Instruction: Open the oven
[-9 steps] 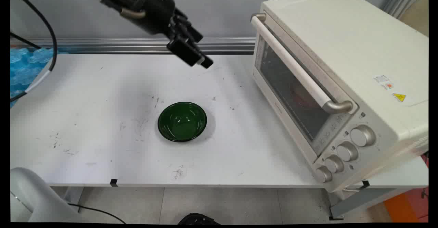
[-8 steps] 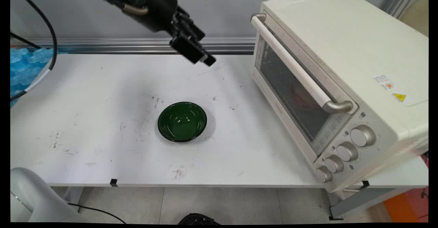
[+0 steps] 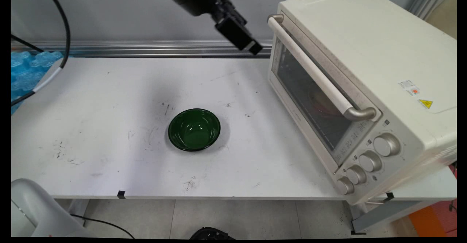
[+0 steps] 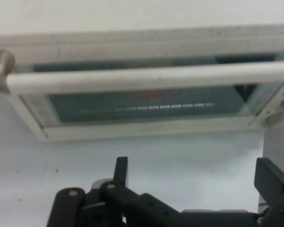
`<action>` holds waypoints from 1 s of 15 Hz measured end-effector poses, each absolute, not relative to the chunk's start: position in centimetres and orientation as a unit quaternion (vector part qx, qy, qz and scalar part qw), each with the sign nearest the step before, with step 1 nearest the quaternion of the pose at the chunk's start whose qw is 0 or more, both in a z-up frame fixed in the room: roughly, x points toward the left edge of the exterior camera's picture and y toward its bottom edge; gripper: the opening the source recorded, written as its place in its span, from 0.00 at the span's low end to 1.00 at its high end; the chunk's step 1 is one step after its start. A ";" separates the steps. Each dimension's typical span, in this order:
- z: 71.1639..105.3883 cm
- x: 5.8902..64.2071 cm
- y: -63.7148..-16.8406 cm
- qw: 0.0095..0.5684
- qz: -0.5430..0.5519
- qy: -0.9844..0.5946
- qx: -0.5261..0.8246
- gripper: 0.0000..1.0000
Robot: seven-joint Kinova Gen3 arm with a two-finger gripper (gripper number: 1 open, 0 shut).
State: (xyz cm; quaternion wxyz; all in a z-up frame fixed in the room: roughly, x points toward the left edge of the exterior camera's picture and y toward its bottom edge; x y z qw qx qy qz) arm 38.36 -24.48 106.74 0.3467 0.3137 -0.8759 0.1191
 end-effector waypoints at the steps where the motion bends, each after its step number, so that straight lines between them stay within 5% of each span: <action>1: 106.9 37.8 -24.9 0.349 0.120 -0.875 0.313 1.00; 15: 107.4 31.5 -30.5 0.355 0.136 -0.867 0.323 1.00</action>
